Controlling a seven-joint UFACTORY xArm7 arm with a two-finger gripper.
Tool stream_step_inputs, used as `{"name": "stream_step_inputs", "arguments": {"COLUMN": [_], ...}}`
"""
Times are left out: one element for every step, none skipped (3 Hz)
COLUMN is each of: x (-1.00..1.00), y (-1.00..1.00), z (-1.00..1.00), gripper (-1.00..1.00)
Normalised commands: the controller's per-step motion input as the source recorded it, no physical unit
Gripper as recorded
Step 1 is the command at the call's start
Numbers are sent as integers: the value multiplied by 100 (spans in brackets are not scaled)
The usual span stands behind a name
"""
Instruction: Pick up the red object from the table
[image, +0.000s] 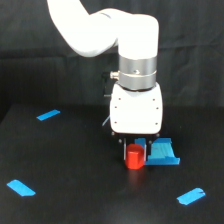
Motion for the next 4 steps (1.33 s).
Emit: {"name": "stream_step_inputs", "arguments": {"x": [-17,-24,-26,-16], "y": [9,10,16,18], "z": [14,65,35,82], "gripper": [-99,-99,-98,-99]}}
